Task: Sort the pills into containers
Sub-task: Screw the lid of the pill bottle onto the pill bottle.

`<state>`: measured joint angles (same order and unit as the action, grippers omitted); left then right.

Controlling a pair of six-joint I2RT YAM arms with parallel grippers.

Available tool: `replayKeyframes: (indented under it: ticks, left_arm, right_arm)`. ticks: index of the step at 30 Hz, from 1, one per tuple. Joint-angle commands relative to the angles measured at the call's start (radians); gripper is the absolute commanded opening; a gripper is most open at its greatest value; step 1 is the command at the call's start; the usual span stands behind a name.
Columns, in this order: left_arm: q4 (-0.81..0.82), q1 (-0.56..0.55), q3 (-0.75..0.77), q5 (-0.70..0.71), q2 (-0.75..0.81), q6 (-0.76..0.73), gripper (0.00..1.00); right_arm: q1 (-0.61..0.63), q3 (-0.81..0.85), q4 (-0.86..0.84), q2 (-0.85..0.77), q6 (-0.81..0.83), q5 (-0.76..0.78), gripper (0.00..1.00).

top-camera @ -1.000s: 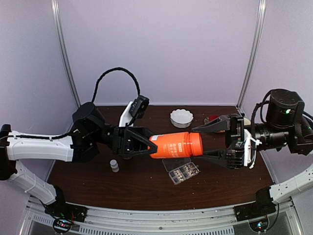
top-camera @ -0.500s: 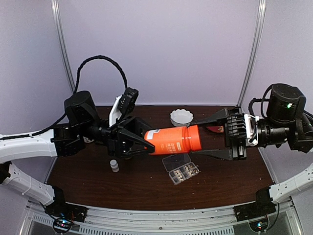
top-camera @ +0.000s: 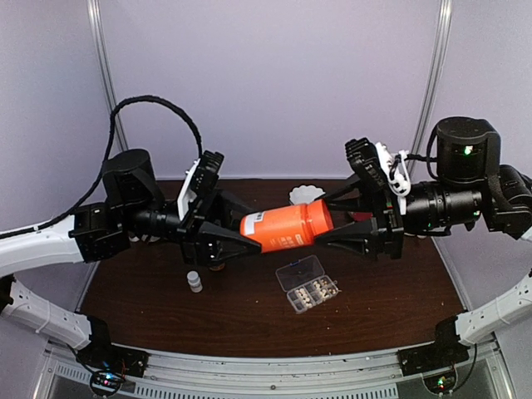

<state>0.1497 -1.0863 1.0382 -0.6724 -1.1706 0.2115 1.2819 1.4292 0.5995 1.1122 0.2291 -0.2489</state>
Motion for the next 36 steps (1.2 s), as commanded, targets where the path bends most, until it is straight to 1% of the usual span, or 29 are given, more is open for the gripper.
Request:
replayKeyframes:
  ticks: [1,4,6,8,10,11,13,15,17,19,22,24,26,29,31,33,34,36]
  left_arm:
    - [0.017,-0.045,0.029,0.170,-0.029,-0.118,0.00]
    - [-0.005,-0.047,0.024,0.211,-0.019,-0.149,0.00]
    - [0.012,-0.047,0.011,0.235,-0.011,-0.154,0.00]
    - [0.075,-0.046,-0.019,0.245,-0.003,-0.143,0.00]
    - [0.157,-0.046,-0.056,0.252,0.003,-0.124,0.00]
    - [0.185,-0.048,-0.072,0.253,0.005,-0.120,0.00]
    - [0.203,-0.048,-0.086,0.253,0.004,-0.136,0.00]
    - [0.173,-0.050,-0.085,0.267,0.000,-0.180,0.00]
    - [0.142,-0.052,-0.084,0.292,-0.002,-0.240,0.00]
    - [0.132,-0.053,-0.090,0.316,0.000,-0.296,0.00]
    - [0.113,-0.059,-0.090,0.353,-0.001,-0.375,0.00]
    - [0.082,-0.070,-0.085,0.397,-0.003,-0.440,0.00]
    - [0.052,-0.077,-0.079,0.450,-0.002,-0.490,0.00]
    - [0.015,-0.081,-0.073,0.510,-0.003,-0.532,0.00]
    - [0.016,-0.081,-0.081,0.531,0.001,-0.524,0.00]
    - [0.032,-0.081,-0.096,0.522,0.005,-0.495,0.00]
    - [0.041,-0.081,-0.104,0.515,0.007,-0.476,0.00]
    - [0.048,-0.081,-0.118,0.512,0.010,-0.434,0.00]
  right_arm:
    - [-0.007,-0.034,0.008,0.146,-0.156,-0.066,0.15]
    - [-0.021,-0.033,0.008,0.152,-0.216,-0.078,0.15]
    - [-0.036,-0.044,-0.023,0.148,-0.289,-0.076,0.12]
    - [-0.050,-0.077,-0.097,0.134,-0.372,-0.083,0.10]
    - [-0.054,-0.123,-0.201,0.110,-0.471,-0.086,0.13]
    - [-0.058,-0.138,-0.238,0.104,-0.516,-0.080,0.12]
    - [-0.069,-0.131,-0.261,0.107,-0.599,-0.068,0.12]
    - [-0.084,-0.095,-0.230,0.126,-0.664,-0.077,0.10]
    - [-0.098,-0.060,-0.200,0.147,-0.732,-0.080,0.11]
    - [-0.116,-0.062,-0.233,0.155,-0.839,-0.107,0.15]
    - [-0.132,-0.110,-0.333,0.157,-0.999,-0.188,0.15]
    - [-0.144,-0.108,-0.331,0.169,-1.065,-0.215,0.13]
    - [-0.152,-0.103,-0.310,0.170,-1.092,-0.217,0.13]
    - [-0.168,-0.121,-0.308,0.148,-1.131,-0.212,0.24]
    - [-0.181,-0.132,-0.316,0.128,-1.112,-0.220,0.38]
    - [-0.201,-0.134,-0.297,0.101,-1.049,-0.215,0.63]
    - [-0.214,-0.137,-0.285,0.085,-1.003,-0.215,0.73]
    - [-0.248,-0.139,-0.247,0.054,-0.887,-0.240,0.91]
